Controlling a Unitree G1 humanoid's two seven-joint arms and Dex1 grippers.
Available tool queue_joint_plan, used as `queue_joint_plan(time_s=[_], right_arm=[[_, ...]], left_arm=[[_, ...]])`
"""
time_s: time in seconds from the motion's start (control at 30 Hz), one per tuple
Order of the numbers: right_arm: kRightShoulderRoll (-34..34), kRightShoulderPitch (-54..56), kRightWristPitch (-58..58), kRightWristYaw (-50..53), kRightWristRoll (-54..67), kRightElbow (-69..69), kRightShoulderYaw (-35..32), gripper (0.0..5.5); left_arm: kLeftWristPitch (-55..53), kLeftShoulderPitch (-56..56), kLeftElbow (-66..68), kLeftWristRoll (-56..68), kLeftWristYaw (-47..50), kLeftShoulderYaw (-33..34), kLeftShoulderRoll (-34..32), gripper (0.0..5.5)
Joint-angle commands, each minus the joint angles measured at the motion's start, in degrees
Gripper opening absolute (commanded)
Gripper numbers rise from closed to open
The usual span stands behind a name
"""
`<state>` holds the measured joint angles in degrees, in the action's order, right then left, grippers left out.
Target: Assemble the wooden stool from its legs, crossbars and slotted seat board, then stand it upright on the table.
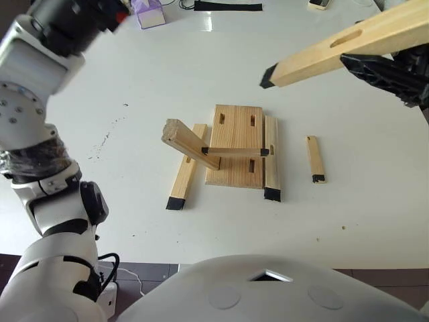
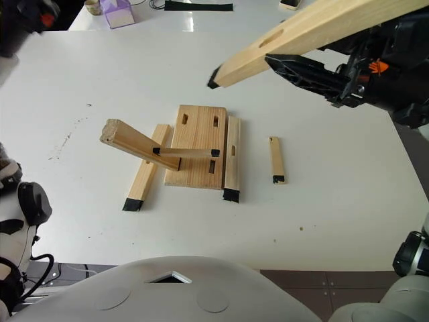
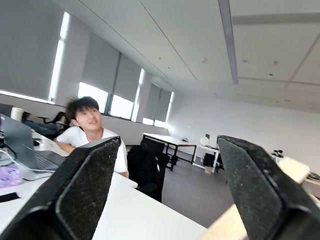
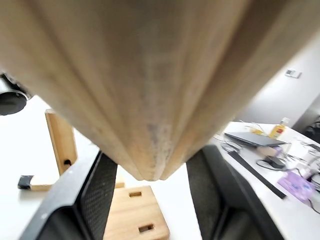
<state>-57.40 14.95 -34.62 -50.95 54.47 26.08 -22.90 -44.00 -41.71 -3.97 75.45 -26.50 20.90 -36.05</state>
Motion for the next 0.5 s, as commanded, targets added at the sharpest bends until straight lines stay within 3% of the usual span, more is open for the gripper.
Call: queue_joint_plan(time_s=[0.03,0.23,0.5], right_arm=[[0.36,-7.86,6.41,-5.25,-9.7,0.11,4.11,1.99],[5.78,-11.3,10.95,-7.62,-17.21,-1.24,15.05,1.99],[8.25,-12.95,14.55,-10.28,-23.1,-2.98,21.02,1.99]], left_arm=[[7.29,6.08,5.9,-18.76,-8.84,-7.88,-4.98,3.58],[27.82,20.98,13.77,-47.31,-22.29,-25.11,-8.84,3.58],[31.65,29.87,8.15,-51.75,-31.98,-27.32,-7.74,3.58]])
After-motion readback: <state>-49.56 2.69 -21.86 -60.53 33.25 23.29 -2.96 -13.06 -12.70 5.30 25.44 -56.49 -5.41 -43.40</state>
